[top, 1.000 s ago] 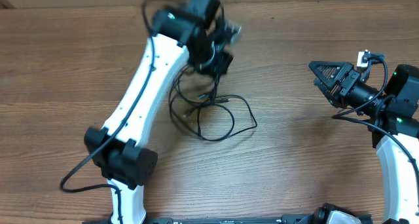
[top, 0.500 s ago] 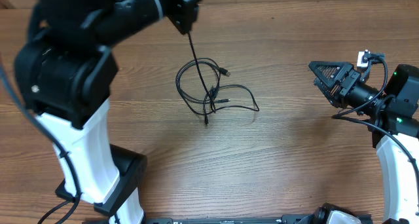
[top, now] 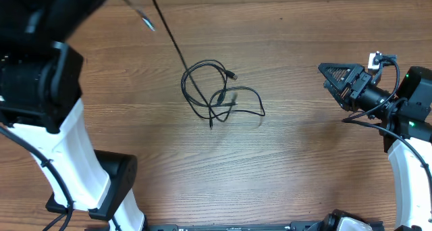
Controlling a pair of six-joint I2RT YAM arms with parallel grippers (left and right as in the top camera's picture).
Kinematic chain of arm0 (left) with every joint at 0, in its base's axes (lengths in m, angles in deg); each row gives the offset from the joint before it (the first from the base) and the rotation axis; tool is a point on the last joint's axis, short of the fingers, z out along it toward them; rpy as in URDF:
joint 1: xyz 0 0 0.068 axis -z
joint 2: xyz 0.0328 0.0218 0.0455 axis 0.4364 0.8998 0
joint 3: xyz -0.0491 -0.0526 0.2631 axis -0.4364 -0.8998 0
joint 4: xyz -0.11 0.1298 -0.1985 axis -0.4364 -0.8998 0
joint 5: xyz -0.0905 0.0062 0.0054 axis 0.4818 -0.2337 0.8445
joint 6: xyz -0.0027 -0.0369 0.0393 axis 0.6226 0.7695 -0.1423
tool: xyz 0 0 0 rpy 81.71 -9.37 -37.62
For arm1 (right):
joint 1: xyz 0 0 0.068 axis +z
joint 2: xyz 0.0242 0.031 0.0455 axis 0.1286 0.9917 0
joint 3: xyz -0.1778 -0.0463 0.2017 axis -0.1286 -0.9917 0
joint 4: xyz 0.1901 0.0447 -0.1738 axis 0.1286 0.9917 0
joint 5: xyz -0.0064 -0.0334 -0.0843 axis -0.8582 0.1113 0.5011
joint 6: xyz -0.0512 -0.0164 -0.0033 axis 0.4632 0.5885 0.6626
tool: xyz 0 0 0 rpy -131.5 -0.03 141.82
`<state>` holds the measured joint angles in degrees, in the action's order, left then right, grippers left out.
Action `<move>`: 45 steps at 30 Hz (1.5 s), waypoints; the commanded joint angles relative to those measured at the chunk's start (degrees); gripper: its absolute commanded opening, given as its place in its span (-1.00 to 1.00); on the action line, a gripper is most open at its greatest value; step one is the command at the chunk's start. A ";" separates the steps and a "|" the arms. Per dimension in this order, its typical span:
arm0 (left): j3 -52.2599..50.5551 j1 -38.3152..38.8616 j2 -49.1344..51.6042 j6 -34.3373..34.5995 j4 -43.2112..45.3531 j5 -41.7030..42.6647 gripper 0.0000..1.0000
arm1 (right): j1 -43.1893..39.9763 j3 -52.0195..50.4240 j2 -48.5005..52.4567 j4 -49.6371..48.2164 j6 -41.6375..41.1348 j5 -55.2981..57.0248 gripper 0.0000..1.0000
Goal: Untangle cables
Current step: 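Drag one cable strand leftward with the left gripper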
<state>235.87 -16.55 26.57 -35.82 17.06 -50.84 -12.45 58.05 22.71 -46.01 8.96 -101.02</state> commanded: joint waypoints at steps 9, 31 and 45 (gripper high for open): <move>0.48 -10.16 -1.84 48.35 8.22 10.82 -0.92 | -0.15 0.33 -0.37 0.11 0.50 0.57 1.00; 0.37 -9.90 -1.84 54.69 4.33 47.89 -0.92 | -0.15 0.33 -0.37 0.11 0.48 0.57 1.00; 0.33 -33.62 -1.79 52.65 8.37 48.39 -0.92 | -0.15 0.33 -0.37 0.09 0.50 1.66 1.00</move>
<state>235.83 -43.92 25.61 17.19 25.15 -5.40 -12.47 58.05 22.71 -45.96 8.98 -100.65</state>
